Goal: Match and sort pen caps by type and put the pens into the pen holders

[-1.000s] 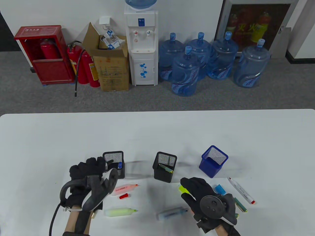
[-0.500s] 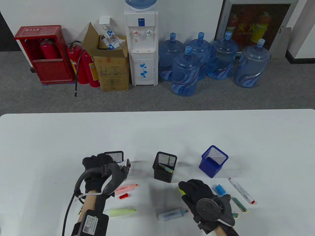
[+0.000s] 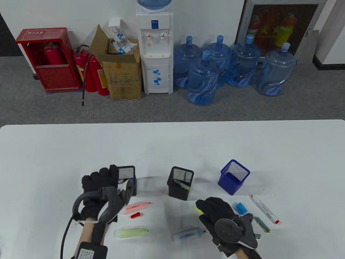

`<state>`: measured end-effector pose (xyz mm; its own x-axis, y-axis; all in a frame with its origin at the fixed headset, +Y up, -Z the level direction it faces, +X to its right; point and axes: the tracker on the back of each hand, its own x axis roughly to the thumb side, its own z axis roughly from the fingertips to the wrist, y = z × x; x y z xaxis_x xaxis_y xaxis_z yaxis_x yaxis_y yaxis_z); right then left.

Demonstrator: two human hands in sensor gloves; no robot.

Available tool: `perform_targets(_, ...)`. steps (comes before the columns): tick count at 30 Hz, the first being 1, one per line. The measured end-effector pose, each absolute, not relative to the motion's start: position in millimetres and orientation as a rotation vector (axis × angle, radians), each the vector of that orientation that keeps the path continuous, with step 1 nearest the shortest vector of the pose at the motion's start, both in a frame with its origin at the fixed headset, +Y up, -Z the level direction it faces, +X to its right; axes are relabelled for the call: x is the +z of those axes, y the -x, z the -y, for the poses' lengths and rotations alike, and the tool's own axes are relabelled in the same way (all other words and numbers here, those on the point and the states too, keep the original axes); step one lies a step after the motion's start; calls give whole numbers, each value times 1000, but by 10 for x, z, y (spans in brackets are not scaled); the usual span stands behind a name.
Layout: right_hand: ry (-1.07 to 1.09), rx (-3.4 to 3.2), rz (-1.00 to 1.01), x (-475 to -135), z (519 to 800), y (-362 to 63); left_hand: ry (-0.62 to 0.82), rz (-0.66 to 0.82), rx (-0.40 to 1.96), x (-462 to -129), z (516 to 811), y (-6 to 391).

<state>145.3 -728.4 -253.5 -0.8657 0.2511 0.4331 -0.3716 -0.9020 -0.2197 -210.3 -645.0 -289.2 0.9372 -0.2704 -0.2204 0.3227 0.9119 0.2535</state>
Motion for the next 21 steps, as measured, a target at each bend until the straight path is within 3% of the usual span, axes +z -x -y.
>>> perform_targets(5,-563,2744,431,-2546,7294,-1493,-225,-173,-238,-2720,6858,2206)
perform_targets(11,-551,2760,431,-2555,7294,-1515,-78,-268,-94,-2747,7334,2363)
perform_targets(21,-491,2795,447,-2586,7295,-1621,67,-238,-309,-2792,7509,2320)
